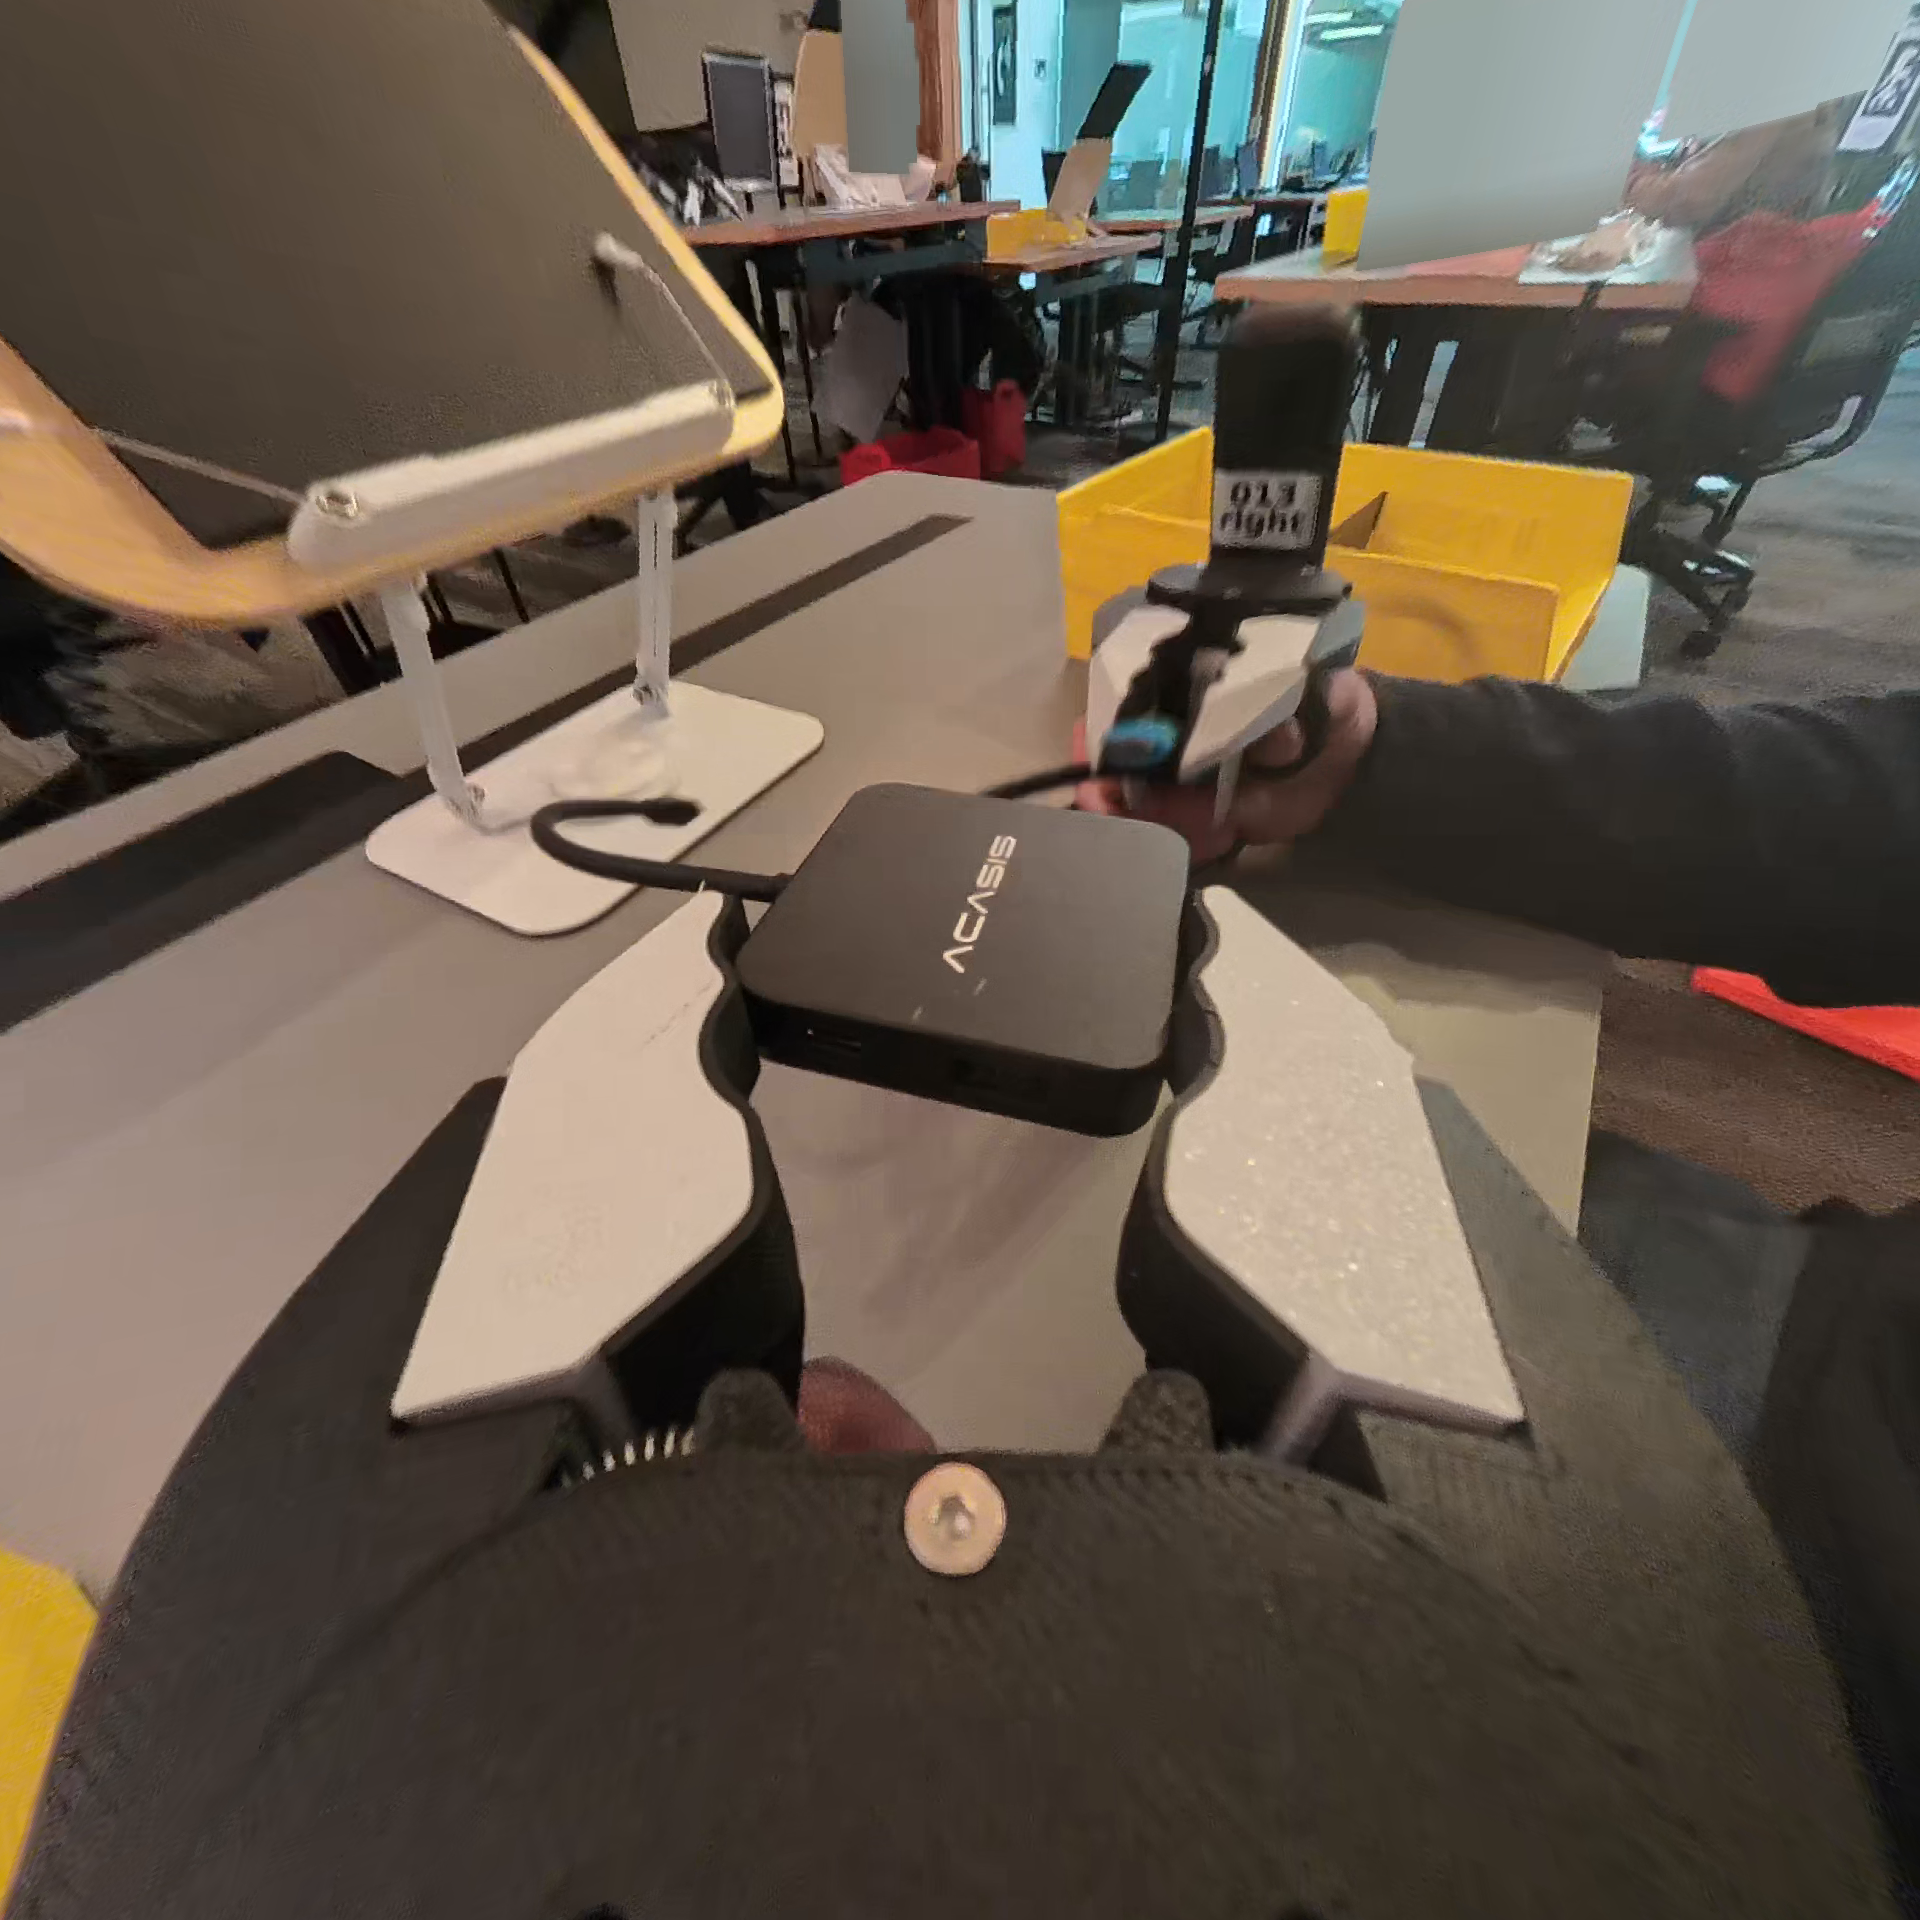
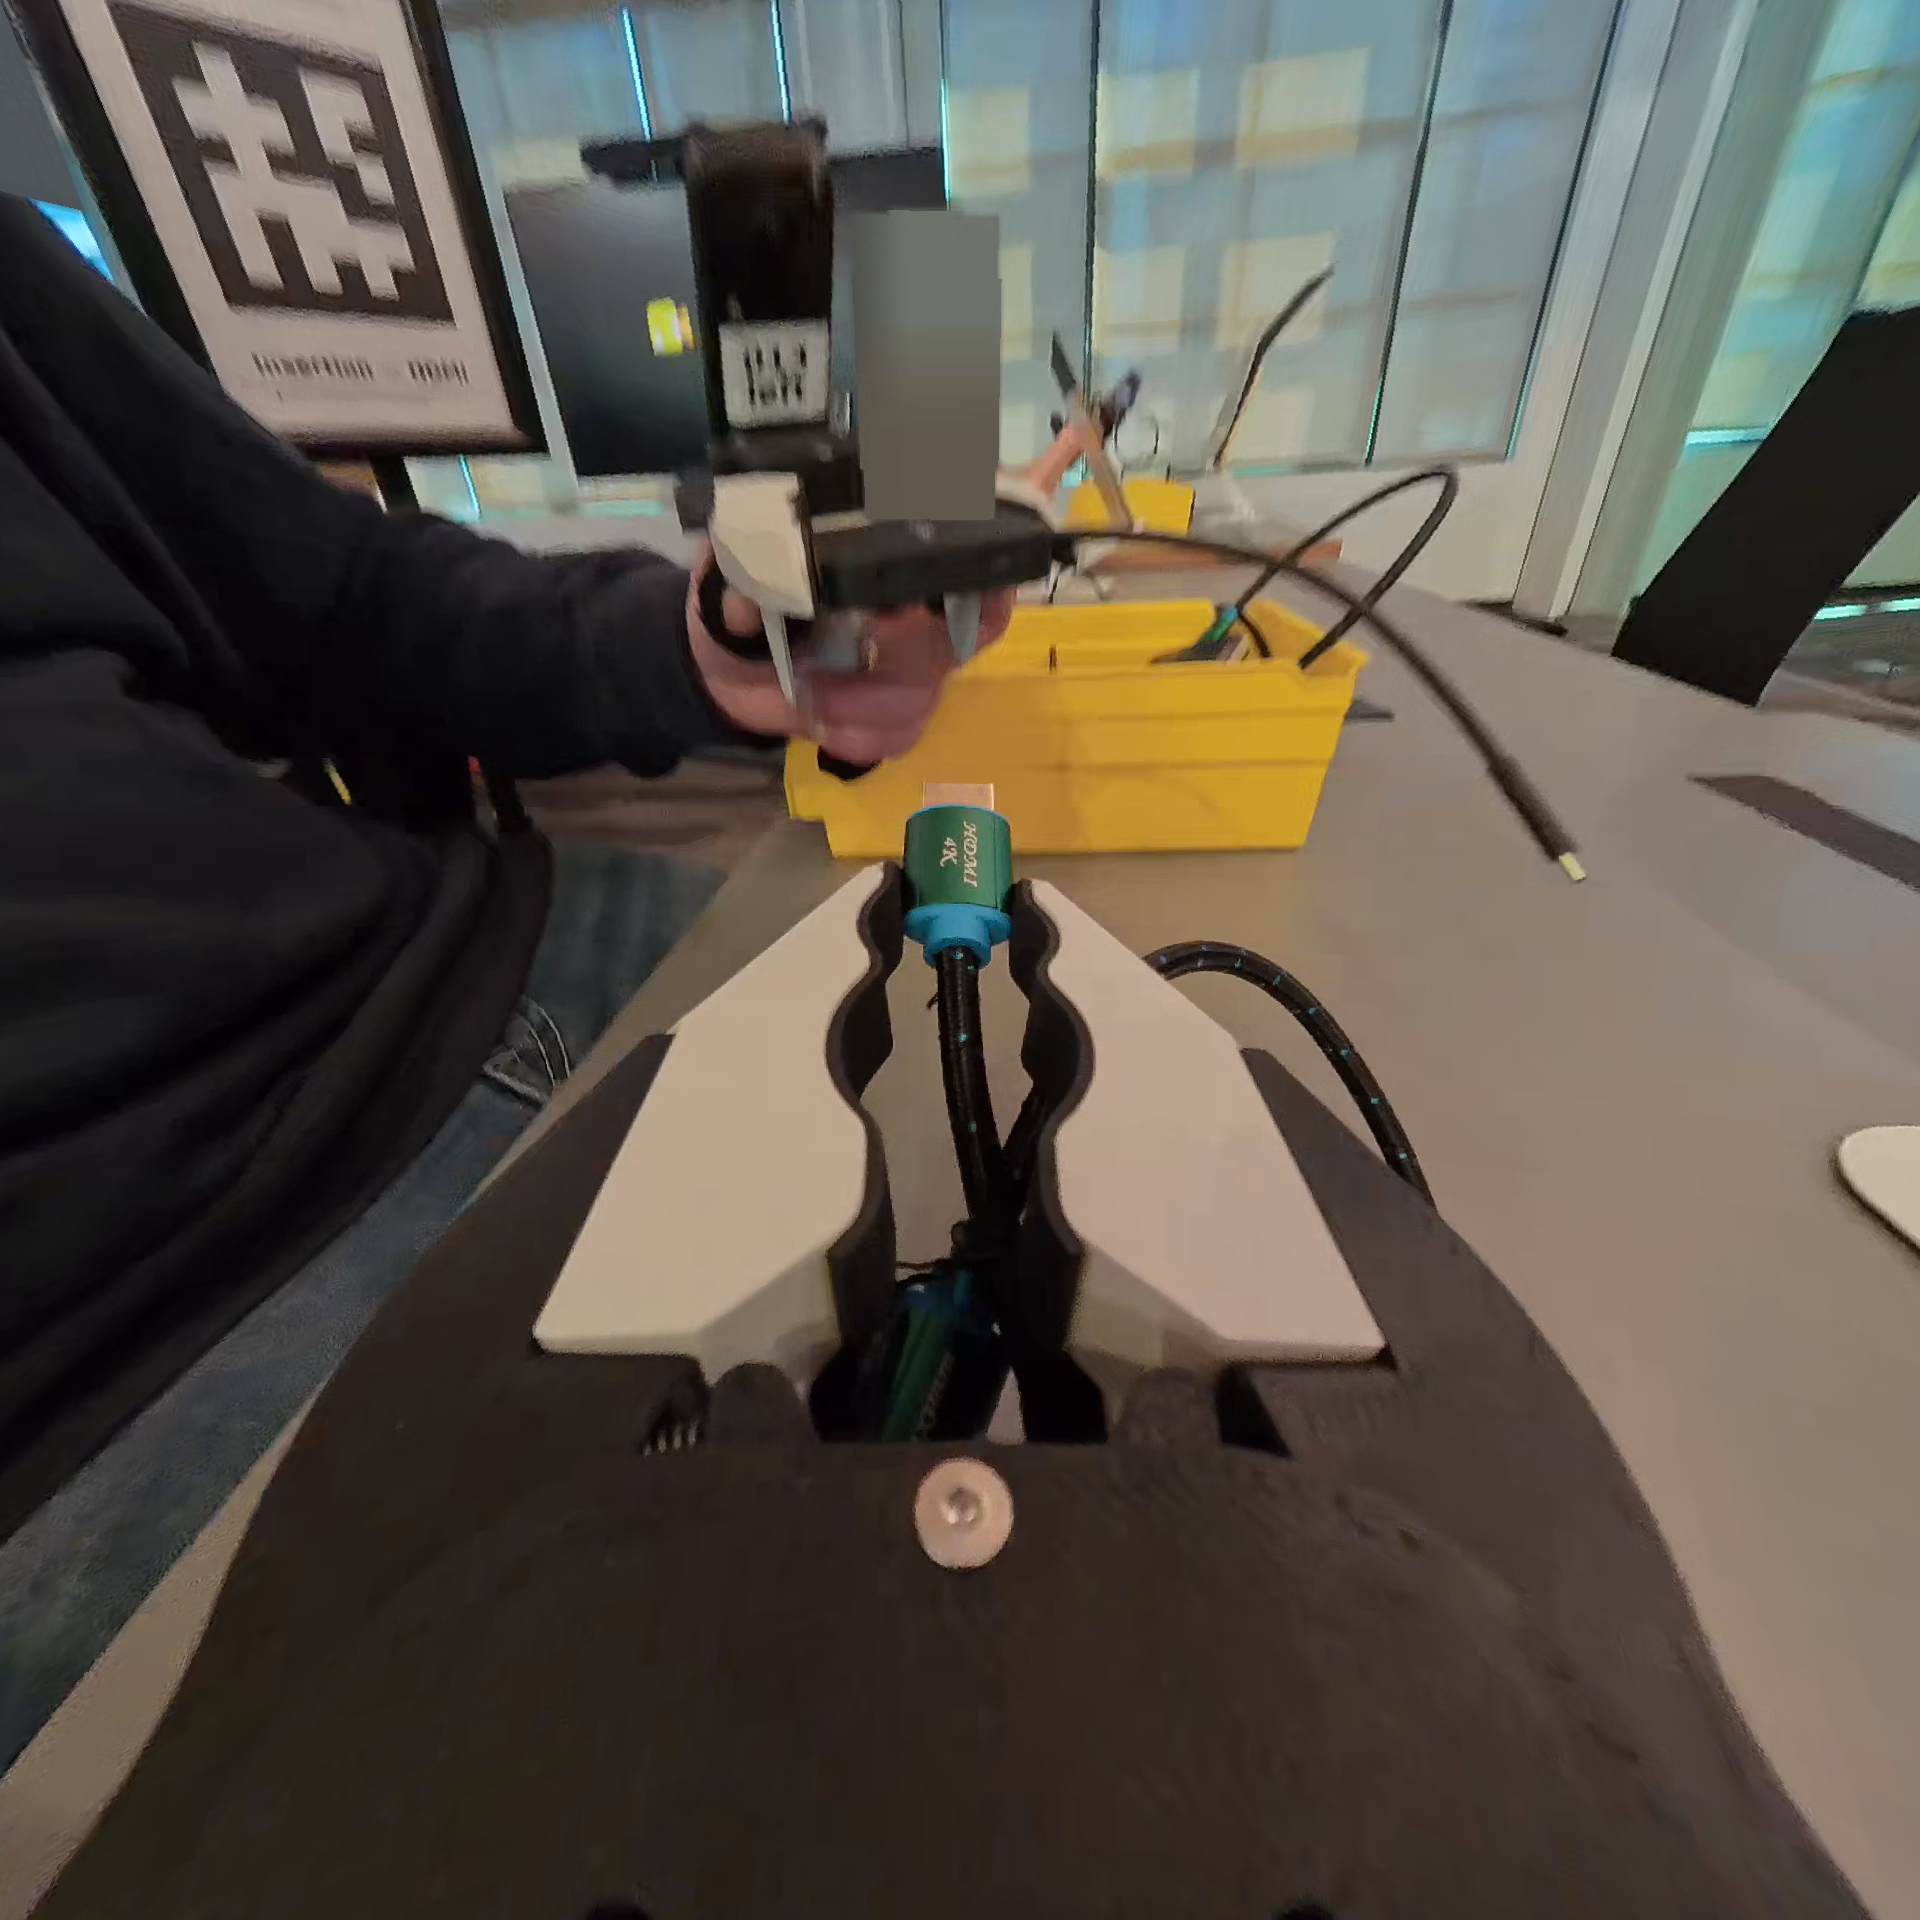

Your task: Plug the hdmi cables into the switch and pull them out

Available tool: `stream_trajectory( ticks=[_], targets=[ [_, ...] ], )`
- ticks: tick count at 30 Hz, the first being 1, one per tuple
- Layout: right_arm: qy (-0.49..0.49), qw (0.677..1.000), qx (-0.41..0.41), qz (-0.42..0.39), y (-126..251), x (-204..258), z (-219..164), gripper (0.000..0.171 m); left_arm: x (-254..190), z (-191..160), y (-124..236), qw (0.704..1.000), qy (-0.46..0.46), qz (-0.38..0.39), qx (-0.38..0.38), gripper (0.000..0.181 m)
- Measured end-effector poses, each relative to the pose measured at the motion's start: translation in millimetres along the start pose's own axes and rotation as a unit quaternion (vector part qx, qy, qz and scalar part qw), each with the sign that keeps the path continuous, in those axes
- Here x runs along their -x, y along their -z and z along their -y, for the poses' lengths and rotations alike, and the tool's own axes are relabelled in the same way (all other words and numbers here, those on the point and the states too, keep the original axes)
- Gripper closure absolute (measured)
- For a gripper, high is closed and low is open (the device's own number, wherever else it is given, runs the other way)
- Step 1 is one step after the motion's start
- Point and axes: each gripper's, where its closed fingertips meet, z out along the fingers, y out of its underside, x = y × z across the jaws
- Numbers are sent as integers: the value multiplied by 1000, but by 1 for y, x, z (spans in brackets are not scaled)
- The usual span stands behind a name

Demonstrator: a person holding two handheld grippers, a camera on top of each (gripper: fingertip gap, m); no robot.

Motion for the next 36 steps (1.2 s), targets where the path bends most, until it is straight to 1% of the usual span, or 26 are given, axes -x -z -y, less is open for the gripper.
stream_trajectory(
  ticks=[2, 5, 7, 9, 12, 13, 14, 15, 16, 19, 21, 25, 27, 28, 32, 36],
  targets=[
    [6, 999, 34, 3, -10, 3, -13, 153, -4, 1, -4, 1000, -11, 6, 8, 104],
    [14, 993, 116, 11, -19, 7, -42, 153, -15, -14, -15, 999, -15, 1, 37, 104],
    [25, 991, 133, 12, -20, 12, -46, 153, -16, -20, -20, 999, 7, 1, 41, 104],
    [54, 983, 177, -6, -17, 11, -58, 152, -19, -26, -24, 999, 16, -6, 50, 104],
    [73, 975, 210, -12, -14, 14, -67, 137, -16, -33, -26, 998, 19, 3, 62, 104],
    [78, 972, 222, -16, -13, 14, -70, 137, -15, -35, -27, 998, 23, 6, 65, 104],
    [83, 969, 233, -23, -12, 12, -72, 132, -14, -37, -28, 997, 29, 7, 67, 104],
    [88, 965, 246, -36, -11, 9, -74, 123, -14, -39, -28, 997, 34, 6, 69, 104],
    [99, 958, 263, -50, -10, 5, -77, 121, -14, -41, -29, 997, 38, 4, 71, 104],
    [136, 938, 307, -84, -3, 0, -80, 119, -13, -45, -30, 996, 37, 7, 79, 104],
    [133, 931, 325, -98, 5, -2, -84, 118, -13, -44, -29, 996, 37, 6, 79, 104],
    [96, 912, 387, -99, 24, -4, -107, 129, -14, -48, -31, 996, 37, 4, 86, 104],
    [85, 894, 425, -113, 31, -11, -120, 150, -16, -50, -32, 995, 38, 1, 90, 104],
    [81, 890, 433, -119, 32, -14, -122, 160, -17, -51, -33, 995, 37, 0, 92, 104],
    [90, 884, 437, -142, 29, -21, -119, 165, -18, -51, -33, 995, 34, 0, 93, 104],
    [90, 888, 414, -177, 31, -20, -93, 167, -17, -49, -33, 995, 37, 4, 87, 104]
  ],
)
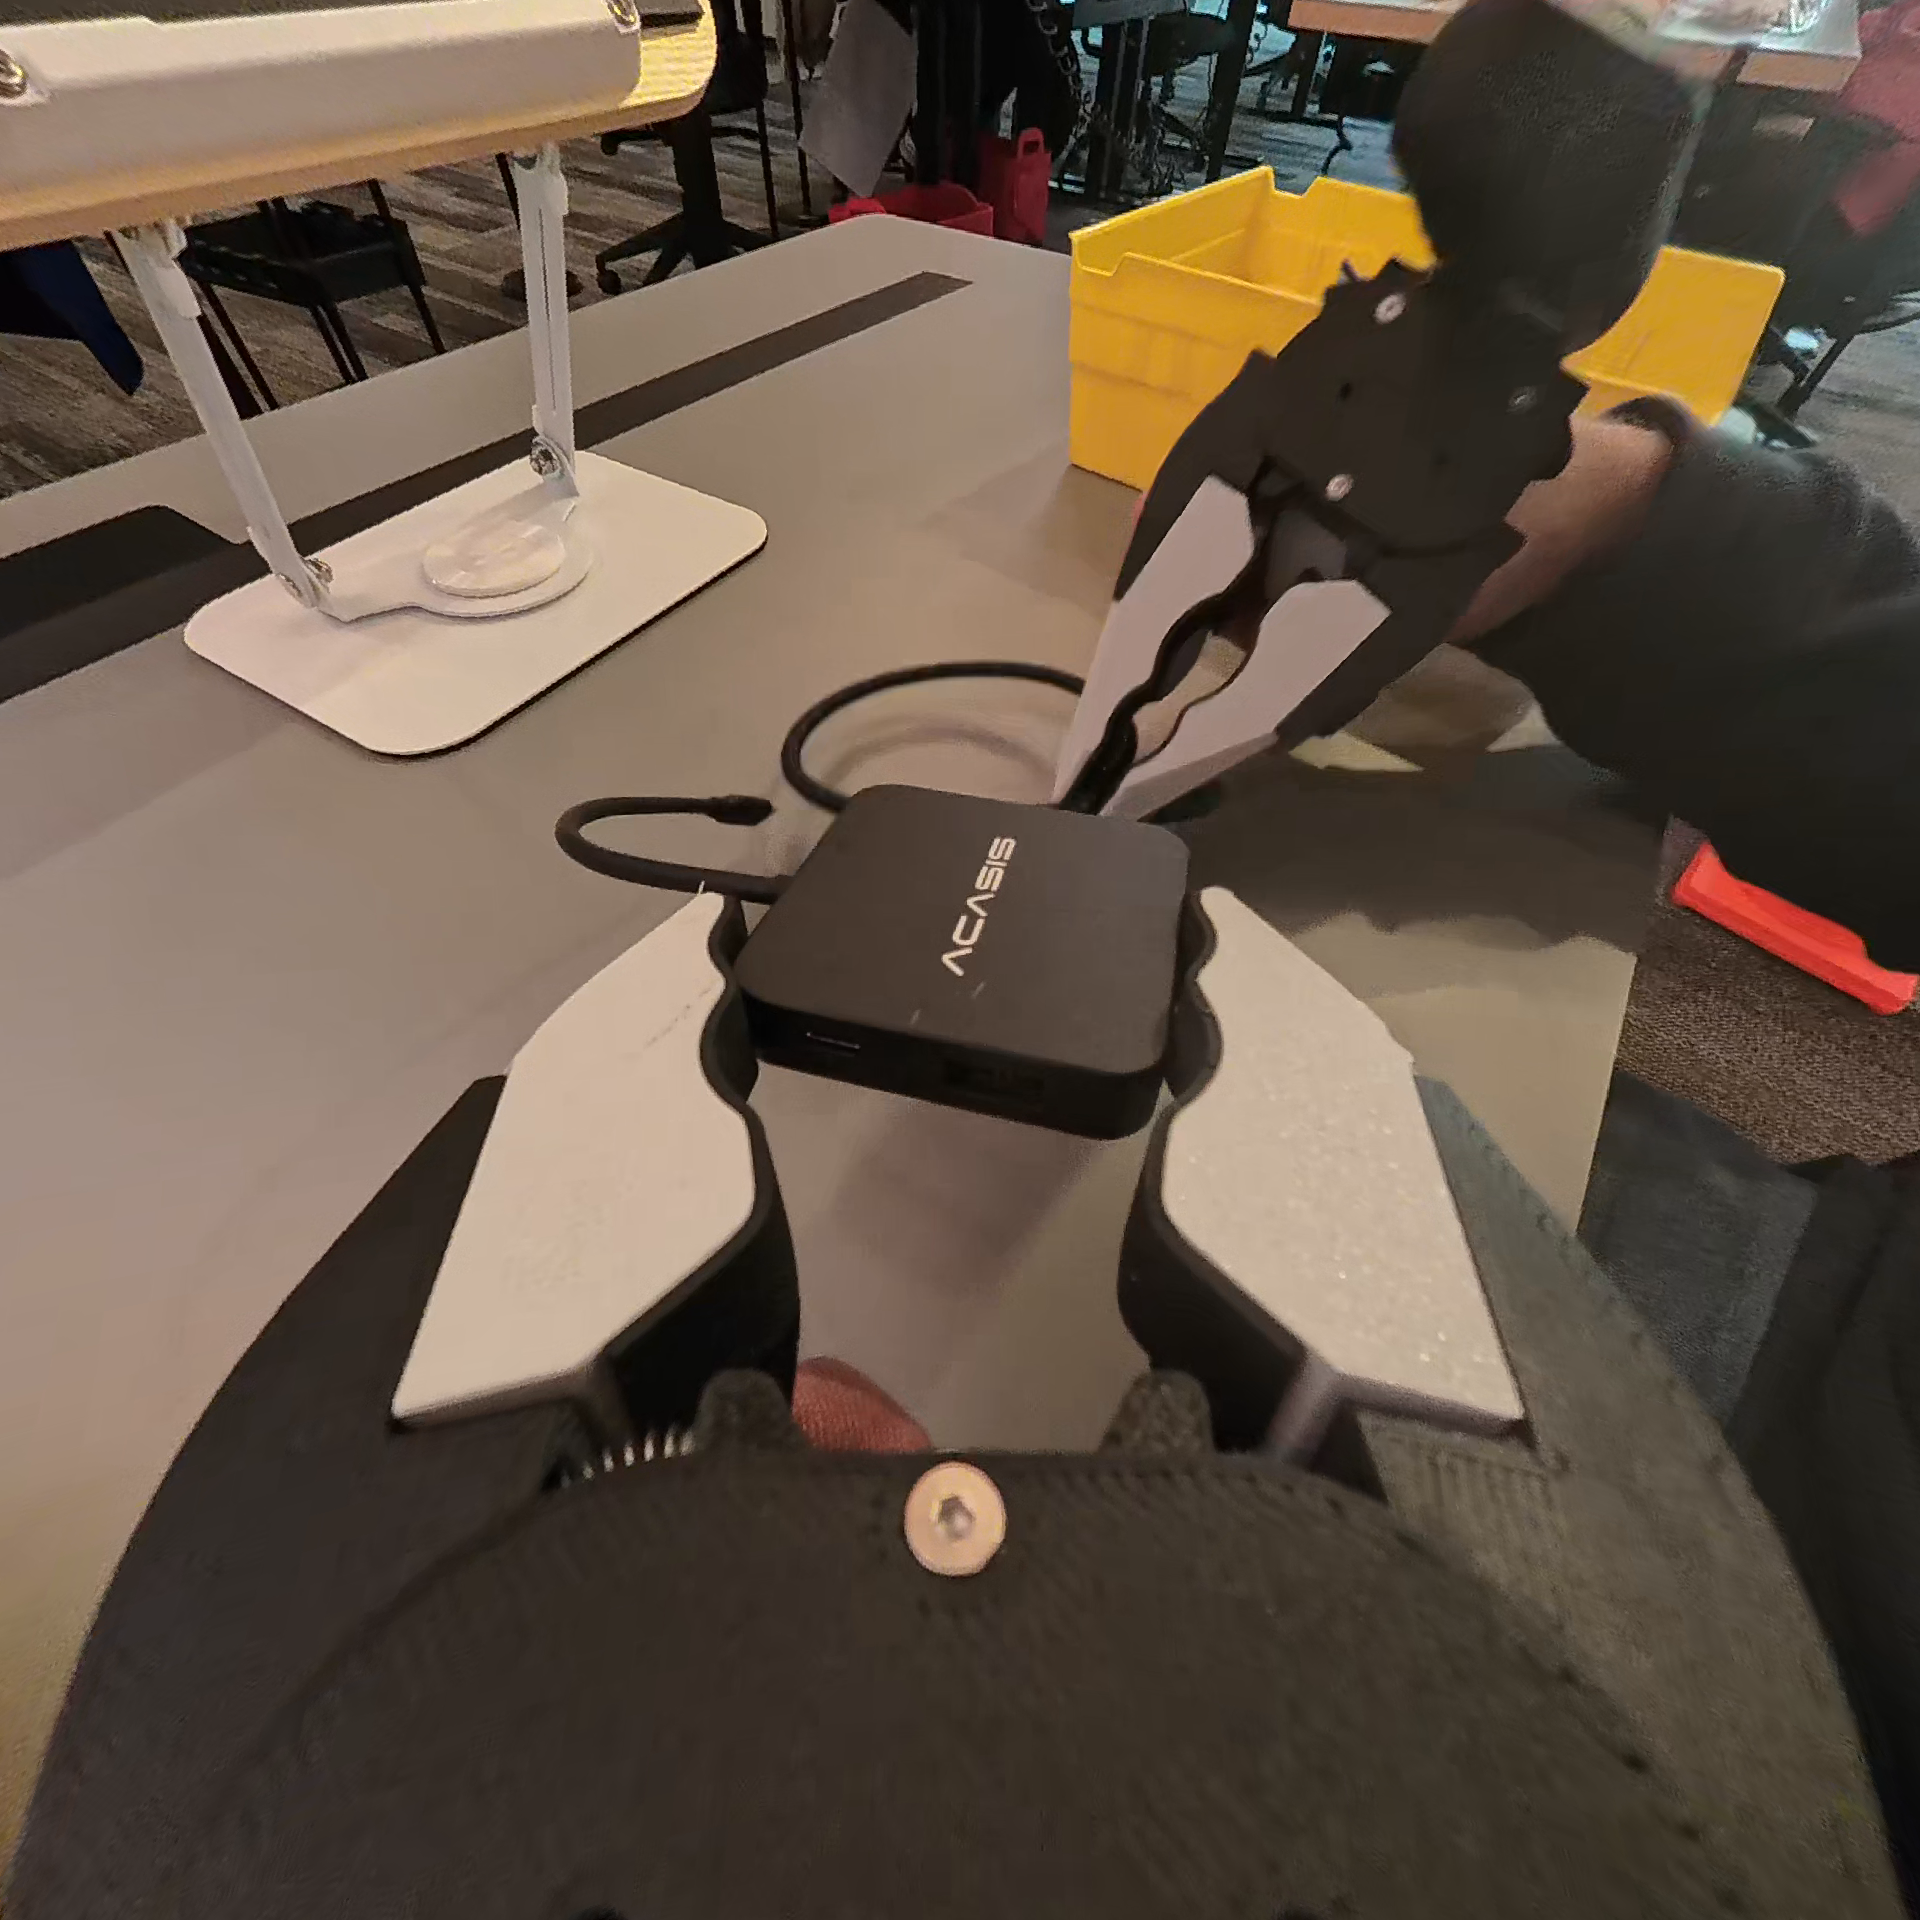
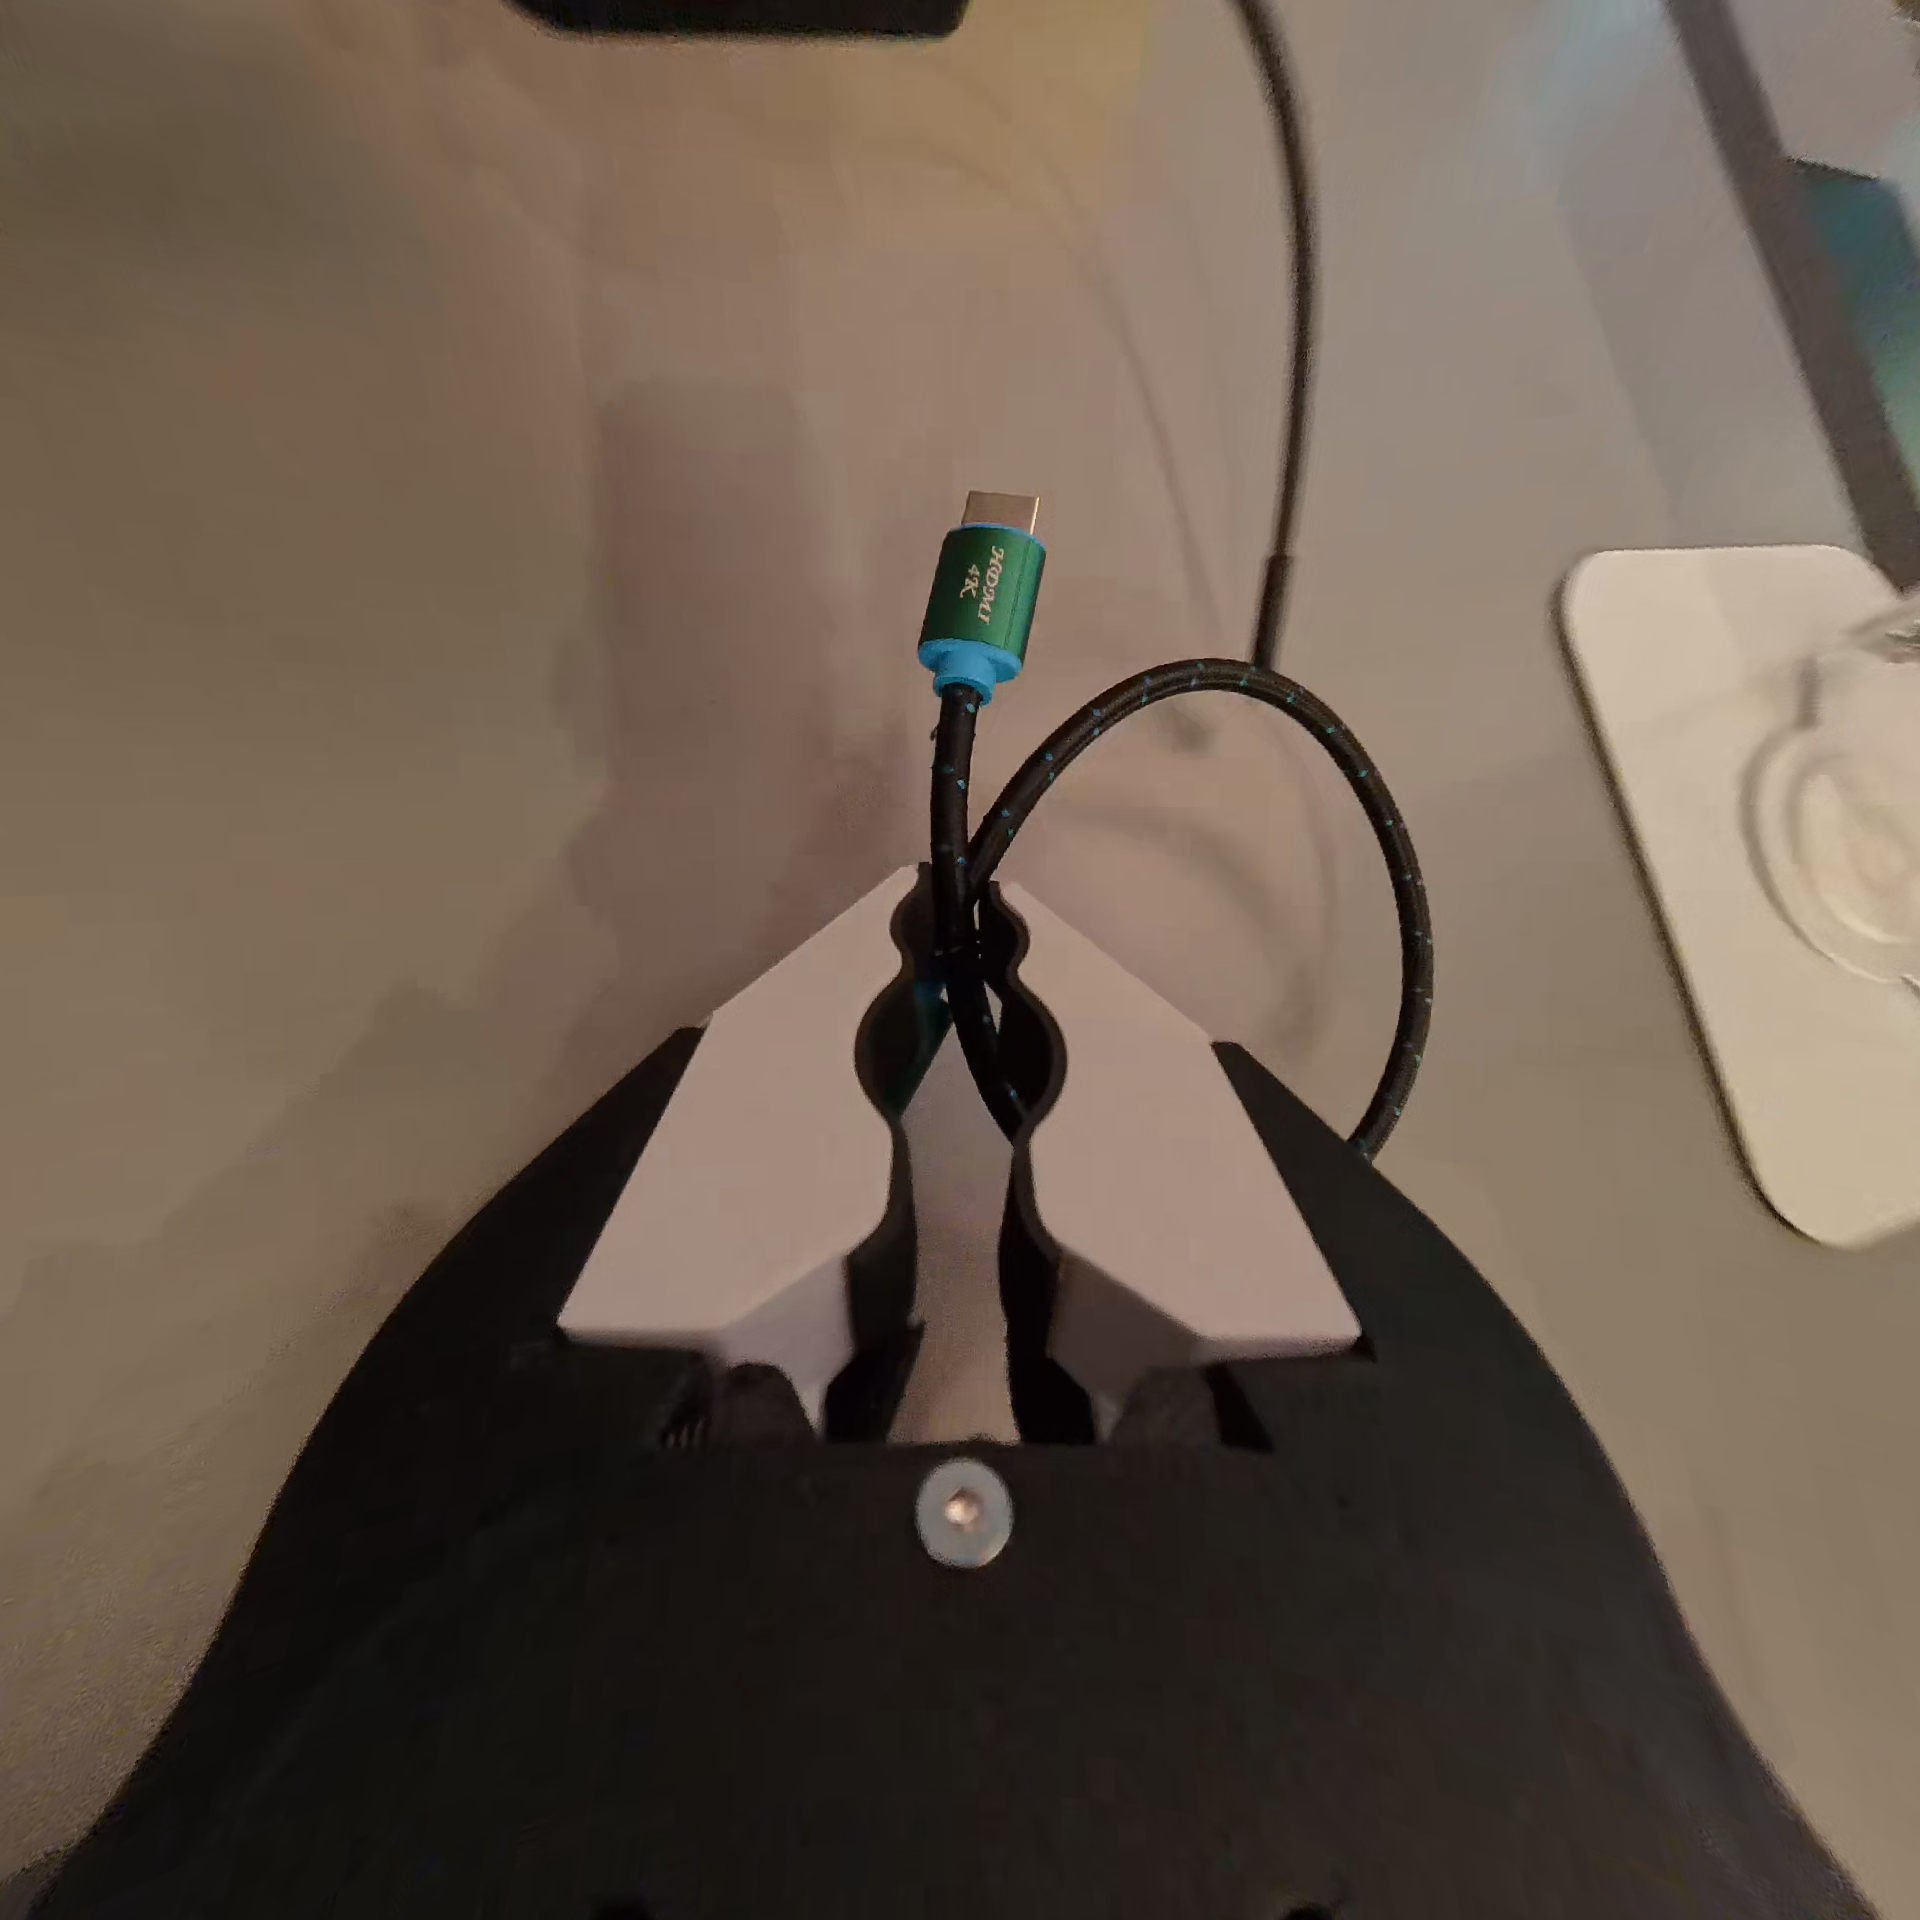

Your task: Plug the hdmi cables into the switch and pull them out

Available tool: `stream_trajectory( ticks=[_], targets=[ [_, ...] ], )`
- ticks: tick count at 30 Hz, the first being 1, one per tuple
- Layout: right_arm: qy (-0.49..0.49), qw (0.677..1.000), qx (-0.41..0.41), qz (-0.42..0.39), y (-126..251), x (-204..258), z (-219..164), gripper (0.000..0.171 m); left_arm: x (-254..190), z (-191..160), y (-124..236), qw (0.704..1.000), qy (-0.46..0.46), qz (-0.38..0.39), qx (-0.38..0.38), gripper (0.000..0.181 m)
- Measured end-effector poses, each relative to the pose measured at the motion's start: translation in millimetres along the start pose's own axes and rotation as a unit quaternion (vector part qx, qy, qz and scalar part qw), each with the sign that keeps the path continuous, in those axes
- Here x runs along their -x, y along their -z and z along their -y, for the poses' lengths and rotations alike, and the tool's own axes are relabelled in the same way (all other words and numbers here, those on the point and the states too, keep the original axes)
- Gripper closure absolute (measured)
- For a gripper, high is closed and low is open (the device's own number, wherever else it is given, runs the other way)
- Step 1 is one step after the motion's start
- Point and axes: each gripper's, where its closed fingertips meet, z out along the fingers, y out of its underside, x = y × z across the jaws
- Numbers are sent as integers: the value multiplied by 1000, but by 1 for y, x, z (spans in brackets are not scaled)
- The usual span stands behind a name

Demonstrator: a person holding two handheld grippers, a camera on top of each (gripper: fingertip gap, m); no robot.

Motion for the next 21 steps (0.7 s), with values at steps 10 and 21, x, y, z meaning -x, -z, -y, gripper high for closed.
stream_trajectory(
  ticks=[10, 21],
  targets=[
    [-38, 967, -83, -239, 181, -33, 41, 166, -5, 4, 1, 1000, -2, -8, -6, 104],
    [-287, 888, 96, -347, 256, -33, -185, 165, -15, 4, -3, 1000, -9, -20, -1, 104]
  ],
)
